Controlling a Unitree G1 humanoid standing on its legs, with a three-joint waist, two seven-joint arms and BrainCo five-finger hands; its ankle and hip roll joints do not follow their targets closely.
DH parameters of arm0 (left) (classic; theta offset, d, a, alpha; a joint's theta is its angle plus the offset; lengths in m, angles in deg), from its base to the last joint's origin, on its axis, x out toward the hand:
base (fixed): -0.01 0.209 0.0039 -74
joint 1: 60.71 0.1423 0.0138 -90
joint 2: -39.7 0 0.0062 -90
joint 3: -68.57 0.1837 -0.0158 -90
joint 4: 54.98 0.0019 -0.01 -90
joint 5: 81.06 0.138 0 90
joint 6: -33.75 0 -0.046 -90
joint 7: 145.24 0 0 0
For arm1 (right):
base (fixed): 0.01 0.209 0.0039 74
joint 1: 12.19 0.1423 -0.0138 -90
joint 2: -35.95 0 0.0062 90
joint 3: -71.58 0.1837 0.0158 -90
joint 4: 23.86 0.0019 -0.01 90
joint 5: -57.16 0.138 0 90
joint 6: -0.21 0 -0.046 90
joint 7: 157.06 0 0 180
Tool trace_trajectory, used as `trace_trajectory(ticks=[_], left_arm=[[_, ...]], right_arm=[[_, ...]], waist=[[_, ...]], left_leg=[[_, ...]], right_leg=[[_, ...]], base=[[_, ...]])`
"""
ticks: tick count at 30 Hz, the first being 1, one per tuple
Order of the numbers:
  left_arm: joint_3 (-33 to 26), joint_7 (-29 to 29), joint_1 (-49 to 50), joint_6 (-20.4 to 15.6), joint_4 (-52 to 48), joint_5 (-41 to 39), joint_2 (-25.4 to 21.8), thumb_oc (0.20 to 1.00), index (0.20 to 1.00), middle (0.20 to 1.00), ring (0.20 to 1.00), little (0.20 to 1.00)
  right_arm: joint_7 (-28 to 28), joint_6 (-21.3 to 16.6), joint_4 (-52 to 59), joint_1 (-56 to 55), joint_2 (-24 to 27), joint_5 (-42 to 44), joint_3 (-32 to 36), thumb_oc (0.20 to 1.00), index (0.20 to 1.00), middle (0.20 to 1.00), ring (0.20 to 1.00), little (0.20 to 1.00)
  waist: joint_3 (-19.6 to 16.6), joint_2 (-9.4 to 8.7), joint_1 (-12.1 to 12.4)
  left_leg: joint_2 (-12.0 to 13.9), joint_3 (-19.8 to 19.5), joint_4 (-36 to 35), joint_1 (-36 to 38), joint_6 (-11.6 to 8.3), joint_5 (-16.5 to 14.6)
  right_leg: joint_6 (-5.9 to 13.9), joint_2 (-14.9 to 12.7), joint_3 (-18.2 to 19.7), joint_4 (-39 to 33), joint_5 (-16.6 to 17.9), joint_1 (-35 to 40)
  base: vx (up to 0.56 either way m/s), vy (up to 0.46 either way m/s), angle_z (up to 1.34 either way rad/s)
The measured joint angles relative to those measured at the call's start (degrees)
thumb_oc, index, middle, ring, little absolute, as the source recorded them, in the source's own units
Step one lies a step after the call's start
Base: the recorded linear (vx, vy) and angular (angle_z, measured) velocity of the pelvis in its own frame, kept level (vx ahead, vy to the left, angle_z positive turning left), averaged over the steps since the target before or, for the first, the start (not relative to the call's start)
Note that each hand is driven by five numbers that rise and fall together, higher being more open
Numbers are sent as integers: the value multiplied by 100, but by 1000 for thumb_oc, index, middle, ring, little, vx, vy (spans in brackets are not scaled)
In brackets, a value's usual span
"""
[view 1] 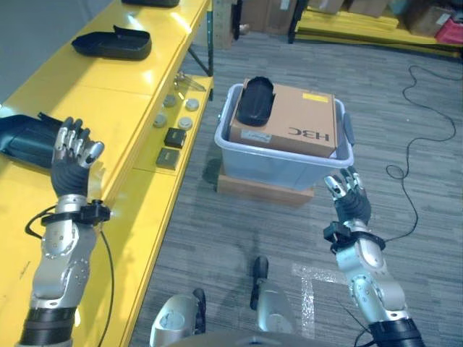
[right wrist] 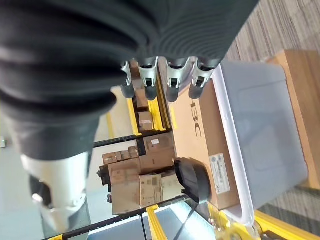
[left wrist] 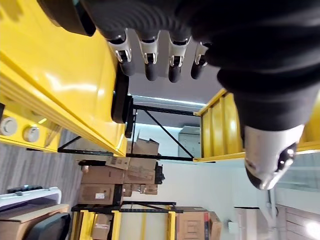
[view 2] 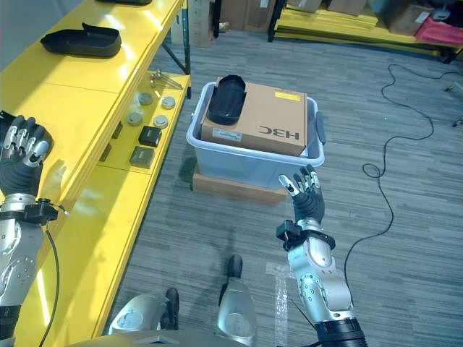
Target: Move parts from the plastic box to the shelf.
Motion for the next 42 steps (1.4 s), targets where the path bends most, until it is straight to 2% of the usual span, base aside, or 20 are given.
trace_trajectory(ticks=[2, 5, 8, 9, 11, 13, 15, 18, 20, 21, 22, 25, 27, 30, 32, 33, 34, 35, 36, 42], left_arm=[[-37, -35, 154, -50, 125, -4, 18, 1000, 1000, 1000, 1000, 1000], [-224, -203, 707, -87, 94, -160, 248, 1000, 1000, 1000, 1000, 1000], [-191, -203, 687, -89, -93, -229, 629, 1000, 1000, 1000, 1000, 1000], [-182, -208, 637, -185, -144, -283, 573, 1000, 1000, 1000, 1000, 1000], [-174, -197, 442, -239, -136, -429, 499, 1000, 1000, 1000, 1000, 1000], [-256, -160, 442, -269, -145, -449, 506, 1000, 1000, 1000, 1000, 1000], [-326, -43, 445, -269, -124, -454, 535, 1000, 1000, 1000, 1000, 1000], [-285, -51, 408, -230, -112, -454, 582, 1000, 1000, 1000, 1000, 1000], [-294, -62, 486, -208, -58, -462, 596, 1000, 1000, 1000, 1000, 1000], [-294, -62, 486, -208, -58, -462, 596, 1000, 1000, 1000, 1000, 1000], [-349, -105, 557, -214, -69, -555, 590, 1000, 1000, 1000, 1000, 1000], [-345, -210, 546, -206, -84, -656, 597, 1000, 1000, 1000, 1000, 1000], [-324, -273, 489, -162, -92, -764, 600, 1000, 1000, 1000, 1000, 1000], [-209, -332, 459, -140, -7, -787, 616, 1000, 1000, 1000, 1000, 1000], [-87, -366, 465, -79, -16, -787, 612, 1000, 1000, 1000, 1000, 1000], [-97, -367, 423, -67, -6, -787, 558, 1000, 1000, 1000, 1000, 1000], [-109, -354, 328, -60, -9, -786, 537, 1000, 1000, 1000, 1000, 1000], [-198, -338, 205, -35, -13, -783, 536, 1000, 1000, 1000, 1000, 1000], [-224, -328, 159, 2, -4, -785, 517, 1000, 1000, 1000, 1000, 1000], [-316, -335, 272, 83, -78, -770, 358, 1000, 1000, 1000, 1000, 1000]], right_arm=[[-239, 16, -7, -89, 4, 161, 123, 1000, 1000, 1000, 1000, 1000], [-417, 17, -2, -291, 30, 262, 199, 1000, 1000, 1000, 1000, 1000], [-533, 110, 4, -299, 303, 259, 475, 1000, 1000, 1000, 1000, 1000], [-586, 102, -33, -101, 468, 225, 519, 1000, 1000, 1000, 1000, 1000], [-701, 117, -200, 192, 602, 208, 562, 1000, 1000, 1000, 1000, 1000], [-855, 123, -204, 168, 599, 209, 568, 1000, 1000, 1000, 1000, 1000], [-943, 157, -535, 140, 568, 208, 568, 1000, 1000, 1000, 1000, 1000], [-1030, 151, -799, -108, 490, 206, 708, 1000, 1000, 1000, 1000, 1000], [-1037, 163, -918, -246, 412, 206, 752, 1000, 1000, 1000, 1000, 1000], [-1037, 163, -918, -246, 412, 206, 752, 1000, 1000, 1000, 1000, 1000], [-1028, 123, -855, -358, 212, 85, 775, 1000, 1000, 1000, 1000, 1000], [-993, 111, -805, -357, 262, -62, 746, 1000, 1000, 1000, 1000, 1000], [-848, 114, -772, -482, 280, -215, 735, 1000, 1000, 1000, 1000, 1000], [-579, 123, -516, -584, 369, -249, 724, 1000, 1000, 1000, 1000, 1000], [-518, 122, -418, -726, 543, -241, 746, 1000, 1000, 1000, 1000, 1000], [-501, 120, -443, -759, 472, -239, 767, 1000, 1000, 1000, 1000, 1000], [-495, 128, -432, -808, 456, -229, 735, 1000, 1000, 1000, 1000, 1000], [-538, 123, -410, -759, 437, -231, 732, 1000, 1000, 1000, 1000, 1000], [-543, 124, -423, -703, 421, -243, 736, 1000, 1000, 1000, 1000, 1000], [-528, 179, -405, -570, 230, -261, 583, 1000, 1000, 1000, 1000, 1000]], waist=[[63, 91, 28], [134, 281, -55], [18, 424, -177], [-25, 394, -107], [-124, 168, -30], [-183, 75, 72], [-302, -79, 107], [-398, -216, 54], [-390, -229, 56], [-390, -229, 56], [-497, -193, -5], [-643, 45, -30], [-672, 86, -96], [-683, 108, -113], [-769, 375, -185], [-810, 465, -257], [-784, 450, -265], [-742, 334, -125], [-691, 313, -112], [-674, 309, 262]], left_leg=[[156, -37, 3, 166, -103, -80], [593, -205, -128, 630, -456, -333], [946, -479, -534, 1100, -551, -210], [1038, -523, -508, 1074, -656, -32], [1152, -528, 389, 748, -856, 313], [1362, -404, 1032, 579, -749, 715], [1705, -451, 2538, -138, -717, 1813], [1413, -623, 4275, -1573, -570, 1647], [962, -531, 4132, -2056, -545, 1425], [962, -531, 4132, -2056, -545, 1425], [803, 173, 2772, -2057, -529, 1355], [683, 304, 594, -1831, -548, 1461], [537, 271, -405, -1589, -444, 1708], [417, 471, -553, -1076, -92, 1711], [375, 342, -876, -582, 477, 2177], [407, 306, -1219, -331, 516, 2010], [380, 205, -1541, -188, 488, 2035], [210, 194, -1892, -152, 271, 2164], [146, 170, -1973, -176, 192, 2164], [28, 141, -2140, -77, 16, 2053]], right_leg=[[-55, 43, -132, -288, 220, 164], [-200, 359, -371, 257, 738, 457], [-608, 685, -614, 908, 137, 560], [-607, 685, -662, 1363, -164, 345], [-856, 706, -787, 1916, -749, 277], [-1039, 939, -830, 1825, -951, 527], [-1458, 1279, -767, 1698, -1105, 874], [-1653, 1326, -833, 1407, -1110, 1130], [-1491, 1306, -862, 1020, -977, 1515], [-1491, 1306, -862, 1020, -977, 1515], [-1397, 1301, -964, 510, -978, 2080], [-1362, 1376, -1159, 192, -999, 2346], [-1176, 1301, -1266, 208, -1087, 2498], [-860, 1166, -1286, 443, -1280, 2626], [-633, 1285, -1299, 934, -1425, 2553], [-501, 1268, -1308, 1400, -1519, 2398], [-531, 1095, -1282, 1890, -1809, 2084], [-472, 744, -1184, 1494, -1877, 1740], [-446, 571, -1165, 1337, -1643, 1625], [-339, 573, -1164, 463, -1132, 2039]], base=[[543, -392, 3], [565, -401, 14], [400, -350, 51], [527, -511, 20], [488, -470, 11], [396, -385, -14], [360, -340, -34], [231, -96, -1], [219, 53, -7], [240, 152, -25], [232, 239, -30], [151, 193, -35], [169, 300, -8], [105, 267, -10], [50, 157, 16], [35, 155, 39], [35, 175, 26], [35, 157, 20], [29, 127, 15], [20, 105, 3]])
